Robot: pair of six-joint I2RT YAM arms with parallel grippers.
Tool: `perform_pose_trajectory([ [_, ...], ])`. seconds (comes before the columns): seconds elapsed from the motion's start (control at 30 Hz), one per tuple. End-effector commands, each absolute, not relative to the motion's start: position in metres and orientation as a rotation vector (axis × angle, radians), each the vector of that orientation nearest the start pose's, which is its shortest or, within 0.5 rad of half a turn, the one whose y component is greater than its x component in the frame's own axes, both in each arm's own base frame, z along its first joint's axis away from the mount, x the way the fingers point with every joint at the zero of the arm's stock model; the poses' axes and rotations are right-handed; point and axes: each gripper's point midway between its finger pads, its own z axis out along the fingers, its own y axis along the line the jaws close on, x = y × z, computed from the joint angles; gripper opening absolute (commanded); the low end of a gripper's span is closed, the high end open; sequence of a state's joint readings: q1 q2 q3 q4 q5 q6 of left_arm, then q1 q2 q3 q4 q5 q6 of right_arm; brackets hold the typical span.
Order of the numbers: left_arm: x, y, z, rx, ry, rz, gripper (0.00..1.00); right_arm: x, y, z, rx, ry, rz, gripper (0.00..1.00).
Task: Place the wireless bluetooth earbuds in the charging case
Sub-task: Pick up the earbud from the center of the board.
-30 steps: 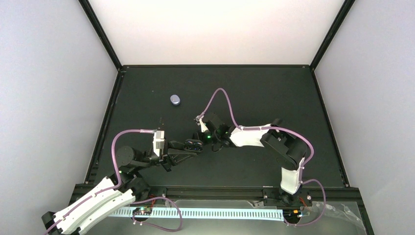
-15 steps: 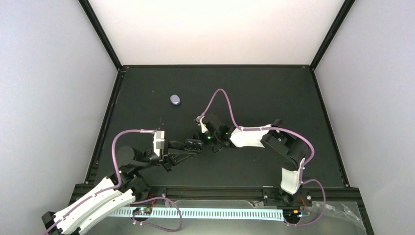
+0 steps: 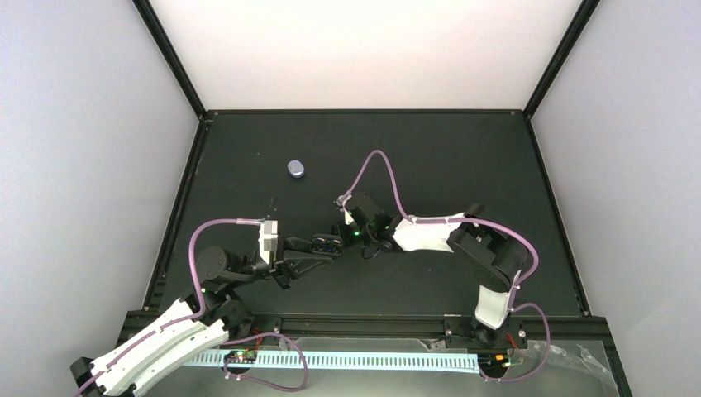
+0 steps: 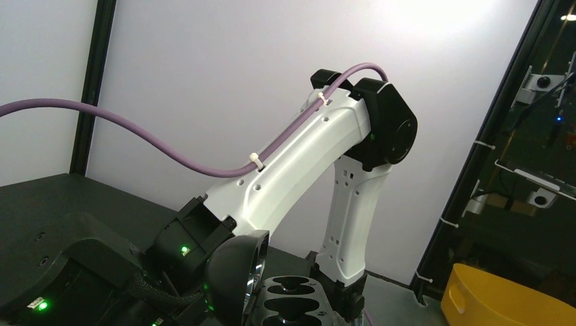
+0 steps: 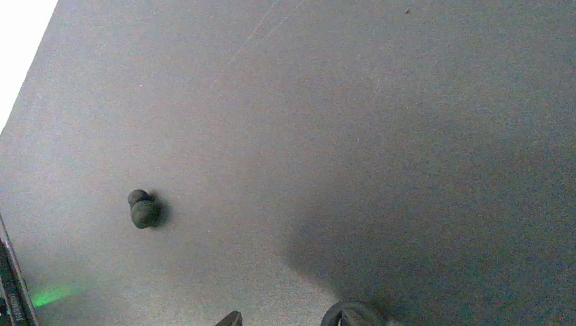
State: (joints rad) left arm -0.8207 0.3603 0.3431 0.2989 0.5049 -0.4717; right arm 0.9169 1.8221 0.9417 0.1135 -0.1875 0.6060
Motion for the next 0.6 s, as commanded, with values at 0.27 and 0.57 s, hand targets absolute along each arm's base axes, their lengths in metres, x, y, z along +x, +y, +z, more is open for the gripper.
perform_pose_trajectory([
  [0.27,0.099,-0.229,0.327,0.717,1.276,-1.394,0.02,0.258,0.350,0.024,-0.442,2.579,0.675,0.34],
  [0.57,0.098,-0.229,0.328,0.719,1.272,-1.394,0.02,0.261,0.344,0.030,-0.440,2.560,0.634,0.28],
])
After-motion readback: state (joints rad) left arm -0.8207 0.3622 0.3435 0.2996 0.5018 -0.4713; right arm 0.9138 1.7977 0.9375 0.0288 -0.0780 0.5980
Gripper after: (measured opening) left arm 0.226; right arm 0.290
